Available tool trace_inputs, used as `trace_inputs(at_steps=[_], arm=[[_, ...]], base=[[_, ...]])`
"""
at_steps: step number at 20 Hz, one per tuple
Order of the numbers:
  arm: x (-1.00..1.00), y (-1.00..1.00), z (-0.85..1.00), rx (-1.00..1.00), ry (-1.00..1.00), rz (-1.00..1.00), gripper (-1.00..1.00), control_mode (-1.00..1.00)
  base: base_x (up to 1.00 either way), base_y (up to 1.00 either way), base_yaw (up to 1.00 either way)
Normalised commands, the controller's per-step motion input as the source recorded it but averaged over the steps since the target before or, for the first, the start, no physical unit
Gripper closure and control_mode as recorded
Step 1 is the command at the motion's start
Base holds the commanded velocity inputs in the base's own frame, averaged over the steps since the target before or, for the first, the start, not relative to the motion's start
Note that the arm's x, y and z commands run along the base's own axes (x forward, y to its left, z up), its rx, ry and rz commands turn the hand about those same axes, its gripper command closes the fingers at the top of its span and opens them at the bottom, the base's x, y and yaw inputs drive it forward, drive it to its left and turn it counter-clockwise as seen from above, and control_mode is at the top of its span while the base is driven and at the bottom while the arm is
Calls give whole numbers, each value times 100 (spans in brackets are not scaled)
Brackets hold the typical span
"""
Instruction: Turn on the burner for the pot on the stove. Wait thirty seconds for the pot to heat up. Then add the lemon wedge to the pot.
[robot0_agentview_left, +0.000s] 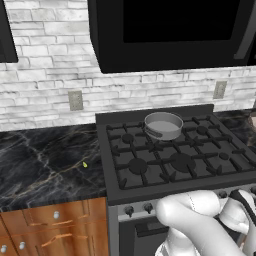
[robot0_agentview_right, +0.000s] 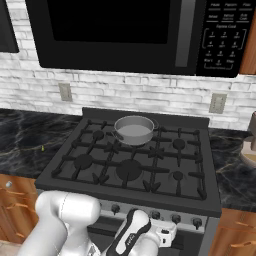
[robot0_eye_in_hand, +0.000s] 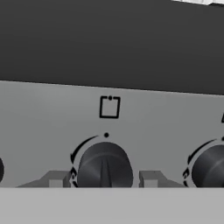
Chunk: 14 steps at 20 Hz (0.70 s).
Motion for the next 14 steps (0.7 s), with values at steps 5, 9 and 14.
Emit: trace_inputs(at_steps=[5,9,14], arm=[[0,-10,-30,-4,0,0,100,-100],[6,-6,-20,-33,7,0,100,-100],[0,0,-19,-38,6,3,100,-100]], base=[[0,0,0],[0,0,0],[0,0,0]])
